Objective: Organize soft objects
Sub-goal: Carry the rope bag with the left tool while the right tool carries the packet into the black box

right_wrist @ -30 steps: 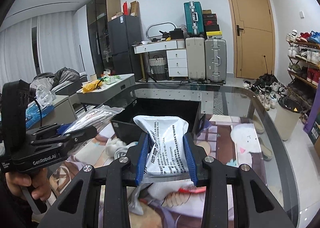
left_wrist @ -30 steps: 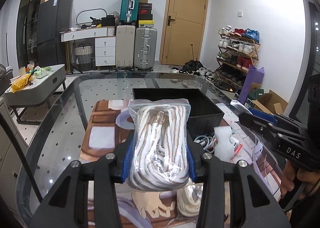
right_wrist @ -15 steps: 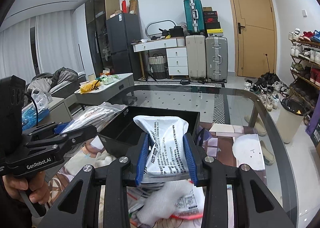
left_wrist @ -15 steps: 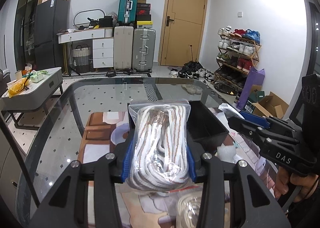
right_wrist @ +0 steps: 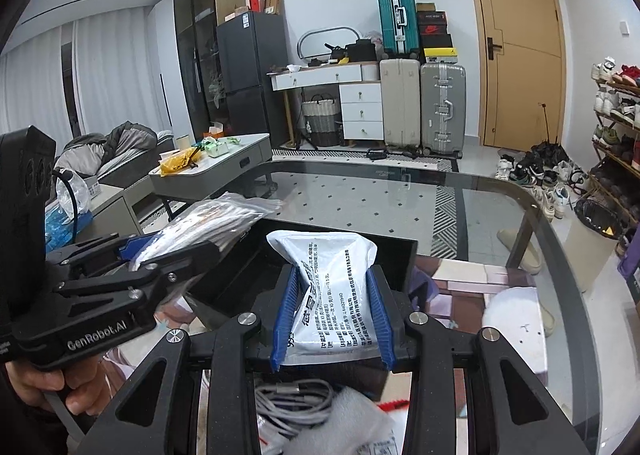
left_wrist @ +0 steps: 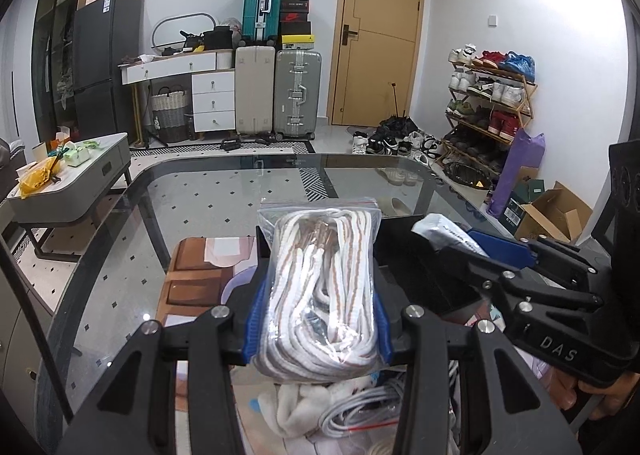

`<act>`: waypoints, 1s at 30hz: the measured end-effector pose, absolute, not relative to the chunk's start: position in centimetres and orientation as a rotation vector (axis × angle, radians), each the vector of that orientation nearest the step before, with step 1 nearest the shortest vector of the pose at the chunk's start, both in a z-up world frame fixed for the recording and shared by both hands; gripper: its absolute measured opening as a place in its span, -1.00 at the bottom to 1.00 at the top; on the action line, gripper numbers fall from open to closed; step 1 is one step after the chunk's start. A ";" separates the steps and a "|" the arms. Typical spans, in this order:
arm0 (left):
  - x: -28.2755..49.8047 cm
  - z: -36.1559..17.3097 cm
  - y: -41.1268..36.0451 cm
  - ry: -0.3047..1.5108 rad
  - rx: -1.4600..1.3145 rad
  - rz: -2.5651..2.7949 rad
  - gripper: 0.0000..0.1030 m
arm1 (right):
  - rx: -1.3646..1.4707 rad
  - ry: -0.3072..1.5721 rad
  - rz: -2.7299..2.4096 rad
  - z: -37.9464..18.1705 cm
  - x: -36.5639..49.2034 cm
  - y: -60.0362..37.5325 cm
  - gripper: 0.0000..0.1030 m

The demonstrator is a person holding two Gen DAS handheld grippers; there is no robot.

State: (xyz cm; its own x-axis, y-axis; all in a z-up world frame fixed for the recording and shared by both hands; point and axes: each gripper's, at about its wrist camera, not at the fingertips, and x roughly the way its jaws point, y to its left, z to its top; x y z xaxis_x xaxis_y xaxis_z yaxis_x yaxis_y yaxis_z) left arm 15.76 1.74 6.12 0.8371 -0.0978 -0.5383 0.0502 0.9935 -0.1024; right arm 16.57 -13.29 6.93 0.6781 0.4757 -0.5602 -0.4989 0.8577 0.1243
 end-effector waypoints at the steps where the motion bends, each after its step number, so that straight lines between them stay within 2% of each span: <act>1: 16.0 6.0 1.7 0.578 -0.086 -0.077 -0.17 | -0.040 0.621 0.550 6.9 16.8 -13.1 -0.32; 11: 18.5 3.8 1.7 0.626 -0.098 -0.059 -0.17 | -0.111 0.655 0.546 5.4 19.4 -11.4 -0.32; 23: 19.3 3.6 1.2 0.645 -0.062 -0.083 -0.17 | -0.241 0.642 0.547 4.9 20.0 -9.7 -0.32; 30: 19.6 3.4 1.1 0.664 -0.060 -0.090 -0.17 | -0.252 0.713 0.572 3.5 20.7 -9.9 -0.32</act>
State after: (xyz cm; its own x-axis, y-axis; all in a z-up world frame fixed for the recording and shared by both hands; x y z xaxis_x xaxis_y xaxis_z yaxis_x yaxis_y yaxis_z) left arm 19.62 1.10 3.40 0.7837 -0.1020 -0.6127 0.0638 0.9944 -0.0840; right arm 20.72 -9.93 3.47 0.6131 0.4065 -0.6774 -0.5731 0.8190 -0.0273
